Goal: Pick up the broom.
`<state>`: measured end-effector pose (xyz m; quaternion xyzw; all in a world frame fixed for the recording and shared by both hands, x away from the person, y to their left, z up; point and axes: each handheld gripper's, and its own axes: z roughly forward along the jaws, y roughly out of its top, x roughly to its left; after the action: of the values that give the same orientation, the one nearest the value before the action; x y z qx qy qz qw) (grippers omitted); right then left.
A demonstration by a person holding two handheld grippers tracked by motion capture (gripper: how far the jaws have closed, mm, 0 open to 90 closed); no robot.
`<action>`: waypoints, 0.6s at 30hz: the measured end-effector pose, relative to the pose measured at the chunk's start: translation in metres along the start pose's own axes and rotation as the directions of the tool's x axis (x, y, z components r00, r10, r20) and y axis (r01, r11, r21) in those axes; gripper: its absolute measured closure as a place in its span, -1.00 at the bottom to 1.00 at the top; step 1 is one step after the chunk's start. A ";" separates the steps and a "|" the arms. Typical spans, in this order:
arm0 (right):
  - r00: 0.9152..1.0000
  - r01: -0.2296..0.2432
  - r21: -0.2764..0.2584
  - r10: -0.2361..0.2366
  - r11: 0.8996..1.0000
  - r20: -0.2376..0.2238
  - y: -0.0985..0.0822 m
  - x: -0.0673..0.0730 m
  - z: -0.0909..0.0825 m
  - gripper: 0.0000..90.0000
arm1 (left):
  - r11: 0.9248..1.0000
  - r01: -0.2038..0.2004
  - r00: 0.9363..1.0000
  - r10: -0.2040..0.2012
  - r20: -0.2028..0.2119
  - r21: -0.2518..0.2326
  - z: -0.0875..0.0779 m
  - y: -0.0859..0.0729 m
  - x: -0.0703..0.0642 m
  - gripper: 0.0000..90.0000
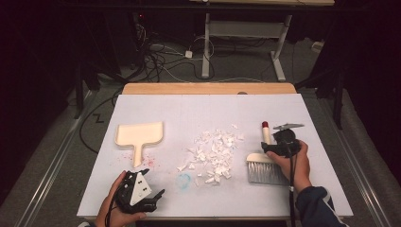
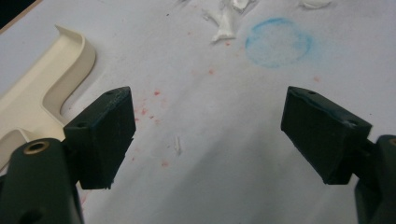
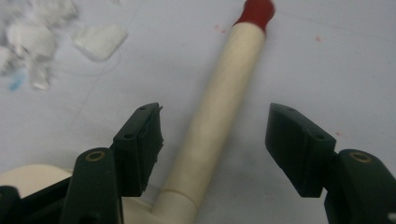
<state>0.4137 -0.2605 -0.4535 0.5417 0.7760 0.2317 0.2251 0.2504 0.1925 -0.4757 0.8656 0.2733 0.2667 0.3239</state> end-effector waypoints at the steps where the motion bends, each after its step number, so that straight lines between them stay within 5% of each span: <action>1: 1.000 0.005 0.021 -0.005 1.000 0.009 0.001 0.002 0.005 -0.12 | 1.000 -0.001 1.000 0.001 0.002 0.003 0.000 0.000 0.000 -0.62; 3: 0.998 -0.047 0.017 0.048 0.999 -0.033 0.002 -0.001 0.011 -0.07 | 1.000 -0.006 1.000 0.006 0.001 0.008 0.000 0.000 -0.001 -0.62; 9: 0.995 -0.082 -0.014 0.081 0.997 -0.058 0.000 -0.008 0.012 0.33 | 1.000 -0.005 1.000 0.005 0.010 0.010 0.002 0.000 -0.002 -0.62; 18: 0.998 -0.026 -0.023 0.025 0.999 -0.062 0.000 -0.011 0.012 0.57 | 1.000 -0.012 1.000 0.011 0.018 0.018 0.004 0.002 -0.002 -0.62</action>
<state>0.4240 -0.2694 -0.4619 0.5414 0.7728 0.2604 0.2047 0.2519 0.1885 -0.4777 0.8724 0.2677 0.2584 0.3171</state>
